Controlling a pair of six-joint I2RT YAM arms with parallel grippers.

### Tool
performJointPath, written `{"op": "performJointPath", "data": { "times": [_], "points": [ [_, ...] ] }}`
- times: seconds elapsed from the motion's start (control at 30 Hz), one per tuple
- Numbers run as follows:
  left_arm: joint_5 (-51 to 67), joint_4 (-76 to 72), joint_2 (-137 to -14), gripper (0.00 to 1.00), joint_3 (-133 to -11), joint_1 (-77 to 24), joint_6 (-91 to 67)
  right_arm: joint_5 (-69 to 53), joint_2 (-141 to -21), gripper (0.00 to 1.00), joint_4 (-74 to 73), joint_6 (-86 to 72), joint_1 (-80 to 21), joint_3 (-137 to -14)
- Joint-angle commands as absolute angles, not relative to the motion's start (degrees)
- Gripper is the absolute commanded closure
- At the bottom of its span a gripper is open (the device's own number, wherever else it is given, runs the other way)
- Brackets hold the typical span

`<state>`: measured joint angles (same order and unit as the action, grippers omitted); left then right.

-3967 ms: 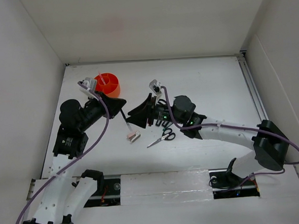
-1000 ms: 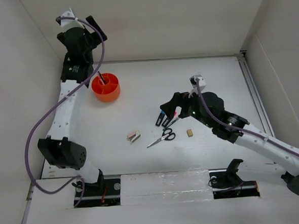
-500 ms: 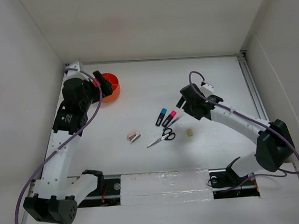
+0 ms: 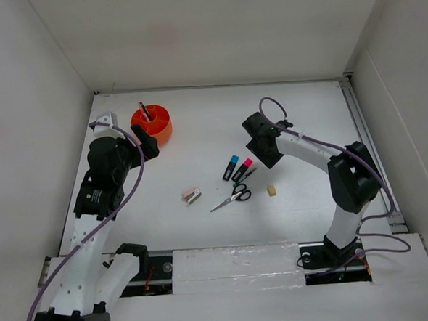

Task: Sort the stationery into containers
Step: Pick up the pen from the center of the board.

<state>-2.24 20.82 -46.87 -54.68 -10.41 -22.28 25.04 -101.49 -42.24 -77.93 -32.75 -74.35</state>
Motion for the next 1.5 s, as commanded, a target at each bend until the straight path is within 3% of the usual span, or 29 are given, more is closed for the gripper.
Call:
{"op": "performJointPath", "data": {
  "times": [0.0,0.83,0.93,1.43,1.47],
  "points": [
    [-4.13,19.51,-43.77,0.00,-53.09,-10.37,-21.45,25.93,-101.87,0.30,-49.04,-84.81,-33.66,-77.43],
    [-1.58,19.51,-42.01,0.00,-52.38,-10.37,-21.45,21.27,-111.36,0.34,-45.35,-86.75,-33.13,-74.79],
    [-2.20,19.51,-41.48,0.00,-52.38,-10.37,-21.45,19.60,-111.36,0.43,-45.35,-86.22,-31.82,-74.79],
    [-2.72,19.51,-41.48,0.00,-52.38,-10.37,-21.45,15.83,-117.68,0.54,-54.40,-84.99,-29.62,-80.33],
    [-2.72,19.51,-41.48,0.00,-52.38,-10.37,-21.45,15.82,-118.82,0.60,-54.40,-84.47,-29.62,-80.33]
  ]
}}
